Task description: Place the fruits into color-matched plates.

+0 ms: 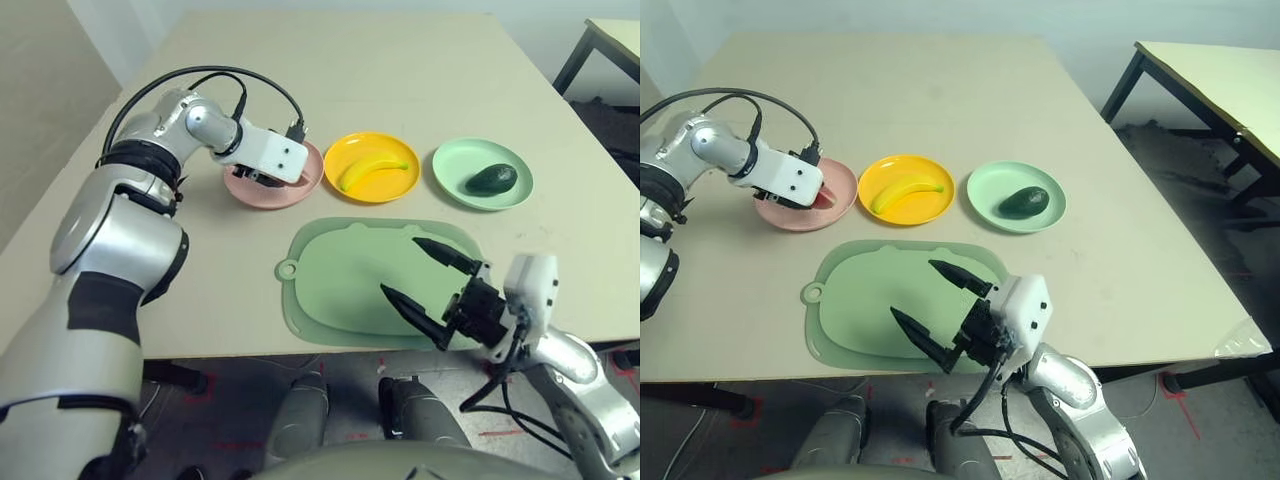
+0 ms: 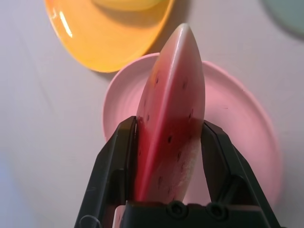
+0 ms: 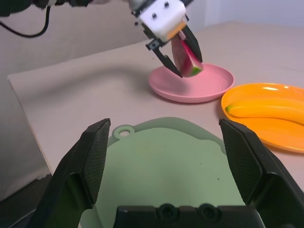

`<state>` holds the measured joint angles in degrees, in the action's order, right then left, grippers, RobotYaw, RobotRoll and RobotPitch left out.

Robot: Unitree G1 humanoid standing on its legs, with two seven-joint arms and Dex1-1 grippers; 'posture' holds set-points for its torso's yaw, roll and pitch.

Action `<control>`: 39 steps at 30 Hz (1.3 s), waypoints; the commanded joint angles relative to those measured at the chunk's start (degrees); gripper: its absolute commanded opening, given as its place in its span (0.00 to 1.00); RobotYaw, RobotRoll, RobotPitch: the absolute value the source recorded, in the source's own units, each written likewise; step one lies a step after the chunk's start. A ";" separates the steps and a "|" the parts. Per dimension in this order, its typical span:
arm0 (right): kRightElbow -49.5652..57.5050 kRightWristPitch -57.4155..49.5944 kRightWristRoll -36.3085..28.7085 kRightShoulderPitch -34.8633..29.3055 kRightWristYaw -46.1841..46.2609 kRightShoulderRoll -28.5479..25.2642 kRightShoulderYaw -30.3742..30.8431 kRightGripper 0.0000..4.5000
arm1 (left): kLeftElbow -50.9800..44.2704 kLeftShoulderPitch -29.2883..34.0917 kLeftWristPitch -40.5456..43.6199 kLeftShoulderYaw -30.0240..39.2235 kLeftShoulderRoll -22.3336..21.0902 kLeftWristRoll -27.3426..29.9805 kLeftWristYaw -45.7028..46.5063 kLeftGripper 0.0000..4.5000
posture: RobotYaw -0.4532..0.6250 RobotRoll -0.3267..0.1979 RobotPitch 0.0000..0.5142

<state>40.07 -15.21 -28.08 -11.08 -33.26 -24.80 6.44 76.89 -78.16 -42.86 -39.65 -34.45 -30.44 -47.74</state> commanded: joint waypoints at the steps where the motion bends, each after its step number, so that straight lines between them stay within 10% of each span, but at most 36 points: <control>1: 1.42 -1.67 -0.44 -0.70 1.04 -0.33 -0.24 1.00 | 1.55 1.91 2.54 -0.46 0.85 -4.30 5.33 0.49 | 0.46 0.62 0.25; 11: 2.54 -0.97 0.77 -3.80 2.12 -1.17 -1.11 1.00 | 2.30 5.42 5.45 0.82 2.83 -8.25 9.17 0.49 | 0.44 0.62 0.27; 18: 2.33 -0.63 1.77 -3.63 2.24 -1.82 -1.87 1.00 | 2.26 5.24 5.35 1.83 3.04 -9.25 10.30 0.99 | 0.44 0.62 0.28; 28: -4.11 -0.82 2.76 2.31 4.68 -2.21 -9.37 1.00 | 1.63 2.63 2.52 6.43 0.67 -6.23 9.17 0.99 | 0.46 0.62 0.27; 39: -22.40 0.36 2.54 13.96 10.55 -3.43 -26.40 1.00 | -5.65 9.75 18.17 43.40 0.56 33.77 -19.77 0.99 | 0.53 0.62 0.24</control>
<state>19.59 -15.86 -25.08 3.05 -23.18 -28.45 -17.41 73.91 -70.00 -29.20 -0.15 -34.12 -1.93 -64.72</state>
